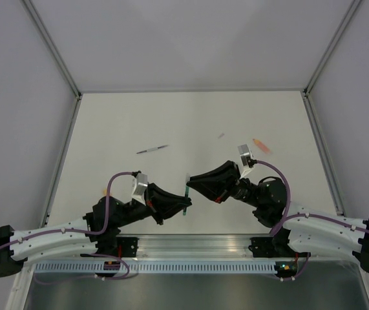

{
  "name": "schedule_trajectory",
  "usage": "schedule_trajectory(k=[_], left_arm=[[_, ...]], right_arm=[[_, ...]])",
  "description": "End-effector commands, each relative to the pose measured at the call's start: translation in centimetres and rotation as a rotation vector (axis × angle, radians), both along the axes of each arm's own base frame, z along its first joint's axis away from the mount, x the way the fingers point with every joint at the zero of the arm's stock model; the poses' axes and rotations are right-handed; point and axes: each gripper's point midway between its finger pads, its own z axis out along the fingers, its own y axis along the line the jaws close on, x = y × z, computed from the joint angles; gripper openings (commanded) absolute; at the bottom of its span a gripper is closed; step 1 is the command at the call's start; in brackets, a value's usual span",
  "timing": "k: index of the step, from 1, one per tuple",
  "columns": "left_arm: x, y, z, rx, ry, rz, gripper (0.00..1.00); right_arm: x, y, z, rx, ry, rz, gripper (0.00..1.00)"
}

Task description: Insert the pens into the pen caps

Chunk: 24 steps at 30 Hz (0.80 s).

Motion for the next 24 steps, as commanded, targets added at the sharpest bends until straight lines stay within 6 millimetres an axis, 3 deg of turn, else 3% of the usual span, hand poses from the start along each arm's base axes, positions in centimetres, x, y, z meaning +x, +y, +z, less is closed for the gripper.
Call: schedule_trajectory(k=[1,17,24], left_arm=[[0.1,0.6,1.7,-0.062,-0.018,0.017,0.02],[0.5,1.1,1.8,-0.075,-0.013,0.044,0.02],[0.3,1.5,2.0,-0.092,-0.022,0.044,0.02]], right_arm=[[-0.3,0.3,-1.3,-0.020,-0.022,0.001,0.00],[-0.5,0.9,-3.4,-0.055,-0.020,-0.001,0.00],[-1.0,0.6,-3.6,0.002,0.005,0.021,0.10]])
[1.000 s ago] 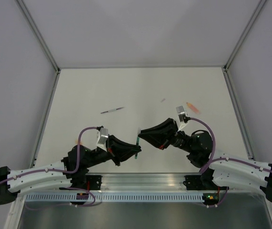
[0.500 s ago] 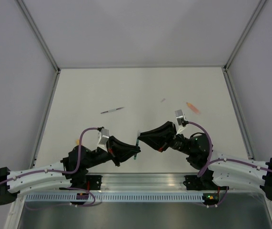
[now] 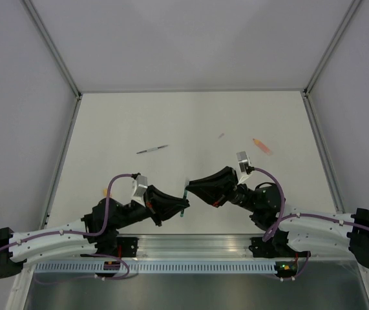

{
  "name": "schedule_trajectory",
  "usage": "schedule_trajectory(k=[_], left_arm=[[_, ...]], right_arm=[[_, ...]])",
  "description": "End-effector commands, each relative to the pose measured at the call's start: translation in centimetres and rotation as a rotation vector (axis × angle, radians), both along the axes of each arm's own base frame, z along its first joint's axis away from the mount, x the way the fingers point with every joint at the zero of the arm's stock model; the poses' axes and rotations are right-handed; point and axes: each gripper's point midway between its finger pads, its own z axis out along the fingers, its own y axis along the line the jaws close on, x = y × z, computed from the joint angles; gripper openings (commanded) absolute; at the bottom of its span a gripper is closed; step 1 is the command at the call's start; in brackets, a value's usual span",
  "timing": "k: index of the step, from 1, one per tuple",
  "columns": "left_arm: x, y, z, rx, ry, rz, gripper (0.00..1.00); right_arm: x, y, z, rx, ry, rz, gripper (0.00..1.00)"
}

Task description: Insert the pens into the pen caps

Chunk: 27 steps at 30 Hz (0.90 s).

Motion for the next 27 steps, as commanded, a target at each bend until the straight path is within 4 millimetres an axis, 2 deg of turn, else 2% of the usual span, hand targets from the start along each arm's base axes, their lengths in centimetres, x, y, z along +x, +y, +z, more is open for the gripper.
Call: schedule_trajectory(k=[1,2,3,5,7,8,17,18,21,26,27], left_arm=[[0.1,1.0,3.5,-0.120,-0.043,0.023,0.02],[0.2,0.9,3.4,-0.114,-0.043,0.025,0.02],[0.1,0.9,3.4,-0.113,-0.044,0.024,0.02],[0.2,0.8,3.4,-0.109,-0.043,0.024,0.02],[0.2,0.8,3.5,-0.110,-0.045,0.024,0.02],[0.2,0.7,3.4,-0.107,-0.044,0.024,0.02],[0.2,0.8,3.5,-0.107,-0.047,0.025,0.02],[0.2,0.8,3.4,-0.106,-0.048,0.026,0.02],[0.2,0.6,3.3,-0.096,-0.054,0.022,0.02],[0.2,0.0,3.0,-0.066,-0.055,0.011,0.02],[0.2,-0.2,2.9,-0.061,-0.055,0.010,0.02]], right_arm=[[-0.7,0.4,-1.5,-0.020,0.019,0.040,0.13],[-0.7,0.5,-1.5,-0.022,0.017,0.040,0.16],[-0.6,0.4,-1.5,-0.022,0.017,0.035,0.25],[-0.5,0.3,-1.2,-0.019,0.016,0.025,0.37],[-0.2,0.0,-1.2,-0.020,0.027,-0.001,0.43],[-0.2,-0.4,-0.6,-0.008,0.016,-0.012,0.50],[-0.3,-1.7,0.1,-0.042,-0.006,-0.052,0.77],[0.0,-1.4,-0.3,-0.087,-0.004,-0.068,0.79],[1.0,-1.9,0.4,-0.142,0.008,-0.133,0.82],[3.9,-2.5,2.3,-0.218,0.027,-0.296,0.78],[3.9,-2.4,3.4,-0.226,0.019,-0.301,0.77]])
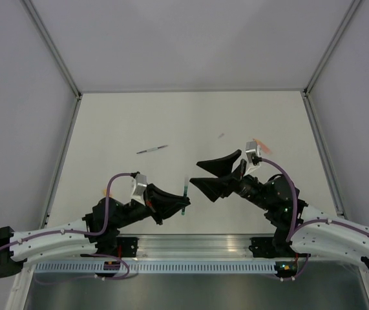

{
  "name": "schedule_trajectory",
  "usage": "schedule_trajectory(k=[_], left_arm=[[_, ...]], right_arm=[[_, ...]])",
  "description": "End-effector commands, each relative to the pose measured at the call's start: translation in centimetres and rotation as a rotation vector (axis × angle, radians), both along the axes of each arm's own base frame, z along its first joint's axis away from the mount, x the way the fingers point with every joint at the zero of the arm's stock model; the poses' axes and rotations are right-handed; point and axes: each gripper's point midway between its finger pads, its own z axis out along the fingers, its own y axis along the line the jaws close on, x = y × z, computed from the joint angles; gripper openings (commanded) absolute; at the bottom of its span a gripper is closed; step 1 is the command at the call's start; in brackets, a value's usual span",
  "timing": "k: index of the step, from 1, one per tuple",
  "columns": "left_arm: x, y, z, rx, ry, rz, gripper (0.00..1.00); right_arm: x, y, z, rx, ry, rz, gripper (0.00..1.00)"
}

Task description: Insert the pens into the pen caps

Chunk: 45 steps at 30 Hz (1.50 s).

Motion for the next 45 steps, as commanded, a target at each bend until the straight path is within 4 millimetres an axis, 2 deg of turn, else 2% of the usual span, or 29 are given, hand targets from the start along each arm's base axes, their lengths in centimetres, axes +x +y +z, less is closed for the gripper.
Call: schedule_trajectory(k=[1,3,5,6,11,15,19,30,34,45], left_arm=[[0.0,-0.1,2.4,-0.040,-0.049,0.001,0.02],[0.0,0.0,2.5,-0.043,-0.049,0.001,0.02],[0.0,-0.1,2.5,-0.041,-0.049,0.003,0.02],[0.0,-0.1,2.4,-0.039,-0.047,0.004,0.02],[0.1,0.0,2.4,-0.038,-0.046,0.010,0.02],[0.1,0.1,2.5,-0.040,-0.047,0.012,0.02],[0.2,0.0,2.4,-0.036,-0.046,0.013,0.02],[0.3,-0.3,2.1,-0.024,-0.042,0.012,0.02],[0.3,-0.3,2.1,-0.025,-0.042,0.013,0.02],[0.3,-0.3,2.1,-0.023,-0.042,0.016,0.02]], right_arm=[[1.9,0.0,1.6,-0.093,-0.006,-0.104,0.76],[2.2,0.4,2.5,-0.118,-0.018,-0.107,0.74],[2.4,1.3,2.3,-0.150,-0.012,-0.099,0.70],[2.4,1.6,2.9,-0.147,-0.016,-0.087,0.68],[2.1,3.0,2.4,-0.155,0.002,-0.037,0.60],[2.0,2.7,1.4,-0.164,0.006,-0.037,0.58],[1.1,2.1,1.5,-0.136,-0.001,-0.012,0.46],[0.5,2.7,0.7,-0.142,0.003,0.033,0.45],[0.3,2.9,0.6,-0.142,0.002,0.051,0.38],[-0.1,3.0,-0.7,-0.160,0.013,0.074,0.30]])
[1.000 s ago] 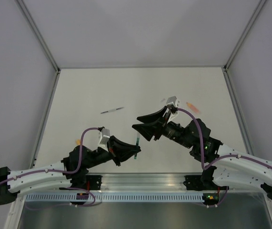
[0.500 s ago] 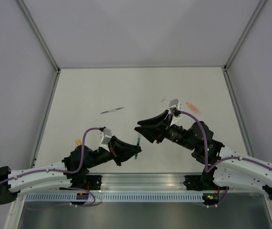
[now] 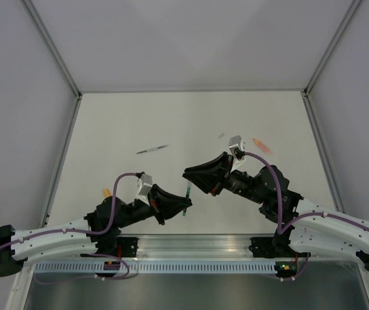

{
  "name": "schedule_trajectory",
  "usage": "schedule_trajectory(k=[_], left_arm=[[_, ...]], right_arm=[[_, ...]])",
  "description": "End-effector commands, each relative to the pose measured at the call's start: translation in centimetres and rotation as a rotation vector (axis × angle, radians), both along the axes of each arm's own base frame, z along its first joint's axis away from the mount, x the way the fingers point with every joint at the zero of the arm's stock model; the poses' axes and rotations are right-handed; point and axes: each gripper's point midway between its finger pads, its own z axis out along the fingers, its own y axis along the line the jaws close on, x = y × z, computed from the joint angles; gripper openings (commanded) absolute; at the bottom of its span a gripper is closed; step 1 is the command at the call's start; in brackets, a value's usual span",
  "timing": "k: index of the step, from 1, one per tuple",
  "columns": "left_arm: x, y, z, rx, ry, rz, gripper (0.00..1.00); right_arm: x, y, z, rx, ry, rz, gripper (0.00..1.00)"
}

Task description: Insert the pens into the pen caps

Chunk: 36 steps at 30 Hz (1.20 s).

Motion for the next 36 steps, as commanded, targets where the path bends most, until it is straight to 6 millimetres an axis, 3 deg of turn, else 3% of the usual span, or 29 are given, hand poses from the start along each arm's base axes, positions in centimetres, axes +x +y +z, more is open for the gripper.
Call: schedule_trajectory(k=[1,8,16,25,36], left_arm=[[0.1,0.4,3.6,-0.086,-0.058,0.013,0.02],[0.1,0.4,3.6,-0.083,-0.057,0.016,0.02],[0.2,0.4,3.8,-0.079,-0.058,0.018,0.02],[1.2,0.7,3.6,-0.069,-0.046,0.078,0.02],[1.7,0.8,3.4,-0.069,-0.057,0.103,0.02]], right_arm=[[-0.7,0.5,-1.4,-0.028,0.015,0.043,0.27],[-1.6,1.0,-2.5,-0.055,0.035,0.100,0.00],[-2.5,1.1,-5.8,-0.155,0.086,0.152,0.00],[-3.4,-0.3,-10.5,-0.280,0.176,0.156,0.00],[-4.3,0.4,-14.0,-0.292,0.249,0.218,0.00]])
